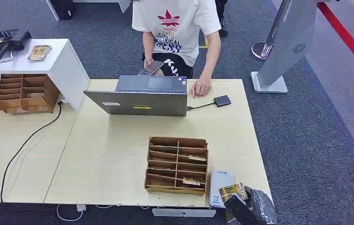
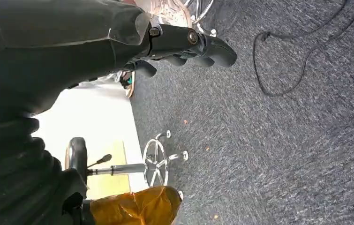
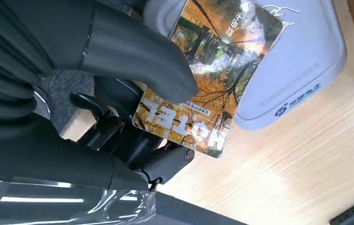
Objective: Pass the card to the sensor for recognition and then transmit it.
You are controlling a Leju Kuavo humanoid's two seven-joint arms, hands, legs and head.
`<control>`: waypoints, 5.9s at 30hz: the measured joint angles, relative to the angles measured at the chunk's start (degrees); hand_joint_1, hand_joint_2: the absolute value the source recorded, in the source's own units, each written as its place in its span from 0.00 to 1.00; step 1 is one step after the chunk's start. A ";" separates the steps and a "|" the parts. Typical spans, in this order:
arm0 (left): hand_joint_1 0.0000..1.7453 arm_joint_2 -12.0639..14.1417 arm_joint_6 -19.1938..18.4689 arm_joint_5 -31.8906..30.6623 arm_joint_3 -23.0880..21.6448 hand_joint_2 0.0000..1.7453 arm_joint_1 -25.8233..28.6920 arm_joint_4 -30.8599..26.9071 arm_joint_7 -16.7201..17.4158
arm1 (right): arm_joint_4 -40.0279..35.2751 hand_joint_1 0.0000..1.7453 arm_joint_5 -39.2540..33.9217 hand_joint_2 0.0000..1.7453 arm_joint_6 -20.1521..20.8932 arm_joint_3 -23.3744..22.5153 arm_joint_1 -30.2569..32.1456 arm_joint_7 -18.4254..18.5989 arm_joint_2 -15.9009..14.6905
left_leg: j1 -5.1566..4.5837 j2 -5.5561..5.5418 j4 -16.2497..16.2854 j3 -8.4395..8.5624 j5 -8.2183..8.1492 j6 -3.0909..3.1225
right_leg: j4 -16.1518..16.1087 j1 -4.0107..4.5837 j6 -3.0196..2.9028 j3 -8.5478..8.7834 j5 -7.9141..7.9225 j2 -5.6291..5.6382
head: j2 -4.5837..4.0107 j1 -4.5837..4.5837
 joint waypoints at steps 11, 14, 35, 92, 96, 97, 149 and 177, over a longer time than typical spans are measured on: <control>0.00 0.00 -0.11 -0.11 0.00 1.00 0.00 0.00 0.00 | -0.15 1.00 -0.07 1.00 -0.13 0.26 0.01 0.11 -0.26 | 0.00 0.00 0.00 0.00 0.00 0.00 | 0.00 0.00 0.00 -0.01 0.00 0.00 | 0.00 0.00; 0.00 0.00 -0.11 -0.11 0.00 1.00 0.00 0.00 0.00 | -0.15 1.00 -0.07 1.00 -0.13 0.28 0.01 0.11 -0.31 | 0.00 0.00 0.00 0.00 0.00 0.00 | 0.00 0.00 0.00 0.00 0.00 0.00 | 0.00 0.00; 0.00 0.00 -0.13 -0.07 0.00 1.00 0.00 0.00 0.09 | -0.17 1.00 -0.33 1.00 -0.55 0.81 0.04 0.59 -0.59 | 0.00 0.00 0.00 0.01 0.00 0.00 | 0.00 0.00 0.00 0.00 0.00 0.00 | 0.00 0.00; 0.00 0.04 0.20 0.90 0.00 1.00 0.00 0.00 -0.04 | -2.03 1.00 -3.69 1.00 -5.09 0.66 0.87 -3.73 -0.33 | 0.00 0.00 0.00 -0.03 -0.02 0.03 | 0.00 0.00 0.01 -0.01 -0.01 0.00 | 0.00 0.00; 0.00 0.04 0.22 1.20 0.00 1.00 0.01 0.00 -0.09 | -3.28 1.00 -4.89 1.00 -6.25 -0.81 0.87 -5.70 1.40 | 0.00 -0.01 0.00 -0.02 -0.02 0.03 | 0.00 0.00 0.00 -0.01 -0.01 -0.01 | 0.00 0.00; 0.00 0.04 0.22 1.20 0.00 1.00 0.03 0.00 -0.09 | -3.41 1.00 -4.94 1.00 -6.27 -0.96 0.87 -5.81 1.60 | 0.00 -0.01 0.00 -0.02 -0.02 0.03 | 0.00 0.00 0.00 -0.02 -0.01 -0.01 | 0.00 0.00; 0.00 -0.55 -1.79 -13.70 0.00 1.00 -1.16 0.00 0.79 | -7.42 1.00 17.69 1.00 -24.68 2.18 -22.72 -14.41 20.06 | 0.02 0.05 -0.01 -0.03 0.16 -0.11 | 0.06 0.00 -0.07 -0.04 0.05 0.09 | 0.00 0.00; 0.00 -0.96 -5.03 -22.45 0.00 1.00 -3.41 0.00 1.25 | 28.45 1.00 54.93 1.00 -25.33 13.87 -54.40 4.02 18.67 | 0.01 0.02 0.02 -0.06 0.17 -0.13 | 0.06 0.00 -0.06 -0.10 0.08 0.08 | 0.00 0.00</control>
